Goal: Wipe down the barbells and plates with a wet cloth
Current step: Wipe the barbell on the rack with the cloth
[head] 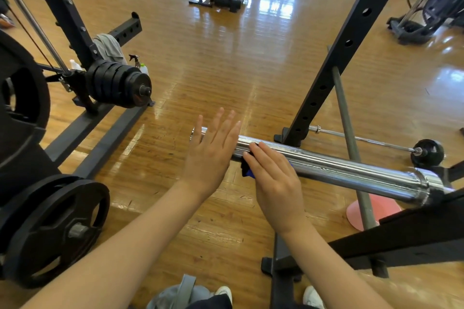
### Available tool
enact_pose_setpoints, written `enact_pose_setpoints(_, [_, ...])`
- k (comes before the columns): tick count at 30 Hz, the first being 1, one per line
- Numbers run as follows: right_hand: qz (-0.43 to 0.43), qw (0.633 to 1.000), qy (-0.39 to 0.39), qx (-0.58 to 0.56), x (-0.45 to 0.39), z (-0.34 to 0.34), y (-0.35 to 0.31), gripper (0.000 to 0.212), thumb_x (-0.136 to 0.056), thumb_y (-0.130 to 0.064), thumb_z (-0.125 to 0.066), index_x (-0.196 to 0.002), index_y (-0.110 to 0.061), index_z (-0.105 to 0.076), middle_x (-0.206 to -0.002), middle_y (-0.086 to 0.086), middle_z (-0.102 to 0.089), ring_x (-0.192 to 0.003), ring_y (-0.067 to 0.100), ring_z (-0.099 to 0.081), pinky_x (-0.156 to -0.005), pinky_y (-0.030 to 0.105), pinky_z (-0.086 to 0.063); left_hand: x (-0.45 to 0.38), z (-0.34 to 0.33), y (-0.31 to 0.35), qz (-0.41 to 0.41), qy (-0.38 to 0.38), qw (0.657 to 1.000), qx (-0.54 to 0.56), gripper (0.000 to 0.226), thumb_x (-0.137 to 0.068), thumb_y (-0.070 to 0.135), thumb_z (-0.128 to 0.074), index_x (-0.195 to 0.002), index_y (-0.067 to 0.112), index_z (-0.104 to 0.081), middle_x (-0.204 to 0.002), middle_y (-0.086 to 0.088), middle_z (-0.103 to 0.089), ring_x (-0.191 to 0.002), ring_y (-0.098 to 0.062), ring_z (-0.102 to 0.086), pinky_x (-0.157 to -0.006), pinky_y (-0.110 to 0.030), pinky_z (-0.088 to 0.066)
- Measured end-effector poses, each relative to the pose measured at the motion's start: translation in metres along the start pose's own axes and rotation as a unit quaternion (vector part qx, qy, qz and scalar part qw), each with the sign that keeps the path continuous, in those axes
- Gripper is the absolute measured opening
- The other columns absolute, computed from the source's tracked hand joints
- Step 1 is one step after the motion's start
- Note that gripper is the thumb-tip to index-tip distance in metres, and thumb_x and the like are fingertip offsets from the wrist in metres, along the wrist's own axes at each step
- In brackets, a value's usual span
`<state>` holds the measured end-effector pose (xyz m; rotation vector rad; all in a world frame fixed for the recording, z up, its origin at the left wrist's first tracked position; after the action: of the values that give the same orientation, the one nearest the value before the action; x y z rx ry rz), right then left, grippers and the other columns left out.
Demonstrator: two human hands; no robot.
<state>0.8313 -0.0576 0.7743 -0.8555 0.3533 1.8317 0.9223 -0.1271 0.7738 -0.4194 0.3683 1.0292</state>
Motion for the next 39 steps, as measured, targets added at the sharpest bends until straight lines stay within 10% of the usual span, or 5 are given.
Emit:
enact_pose_setpoints(5, [-0.042, 0.999, 0.013, 0.002, 0.001, 0.013, 0.007, 0.033, -0.087, -0.003, -0.051, -0.116, -0.003, -0.065, -0.122, 0.013, -0.062, -0.121, 0.024, -0.051, -0.1, 0.042, -0.045, -0.007, -0.001, 0.002, -0.038, 0.042, 0.998, 0.01, 0.032, -0.087, 0.002, -0.049, -0.118, 0.004, -0.057, -0.127, -0.016, -0.059, -0.123, -0.035, -0.051, -0.104, -0.055, -0.033])
enact_pose_setpoints(11, [-0.045, 0.999, -0.019, -0.002, -0.014, -0.003, -0.011, 0.046, -0.073, 0.011, -0.071, -0.117, -0.001, -0.065, -0.122, 0.016, -0.062, -0.118, 0.031, -0.056, -0.102, 0.045, -0.043, -0.019, -0.011, -0.001, -0.033, -0.108, 0.994, 0.011, 0.058, -0.079, 0.007, -0.067, -0.134, 0.007, -0.046, -0.148, -0.01, -0.039, -0.142, -0.029, -0.024, -0.116, -0.045, -0.005])
enact_pose_setpoints(26, [-0.065, 0.998, -0.007, -0.016, -0.013, 0.004, -0.003, 0.036, -0.079, 0.006, -0.065, -0.115, -0.001, -0.066, -0.12, 0.016, -0.063, -0.117, 0.03, -0.056, -0.1, 0.046, -0.046, -0.011, 0.003, 0.002, -0.024, 0.02, 0.998, 0.049, 0.035, -0.066, -0.001, -0.076, -0.099, 0.0, -0.064, -0.115, -0.018, -0.065, -0.116, -0.036, -0.058, -0.102, -0.05, -0.038])
enact_pose_setpoints(34, [-0.016, 0.999, -0.033, 0.003, -0.01, 0.001, -0.003, 0.035, -0.083, 0.002, -0.059, -0.117, -0.005, -0.065, -0.125, 0.013, -0.061, -0.12, 0.028, -0.054, -0.101, 0.045, -0.045, -0.027, -0.011, -0.005, -0.046, -0.182, 0.981, 0.057, 0.07, -0.083, 0.019, -0.065, -0.144, 0.012, -0.031, -0.155, -0.004, -0.026, -0.145, -0.02, -0.014, -0.117, -0.035, -0.006])
enact_pose_setpoints(39, [-0.062, 0.998, -0.029, 0.015, -0.002, 0.017, 0.008, 0.05, -0.065, 0.013, -0.077, -0.112, -0.003, -0.068, -0.119, 0.014, -0.064, -0.115, 0.03, -0.058, -0.095, 0.047, -0.049, -0.004, 0.002, -0.002, -0.033, -0.066, 0.997, 0.037, 0.097, -0.059, 0.019, -0.084, -0.141, 0.005, -0.034, -0.145, -0.015, -0.042, -0.136, -0.03, -0.036, -0.111, -0.047, -0.019])
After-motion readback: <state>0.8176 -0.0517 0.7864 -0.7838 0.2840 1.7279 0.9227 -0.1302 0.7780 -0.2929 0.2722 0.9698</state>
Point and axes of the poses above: each hand's wrist, its own x-axis away from the middle knuckle, its own z-axis out of the back of the hand, y = z × x, the point moved 9 cm from there along -x, towards the middle knuckle
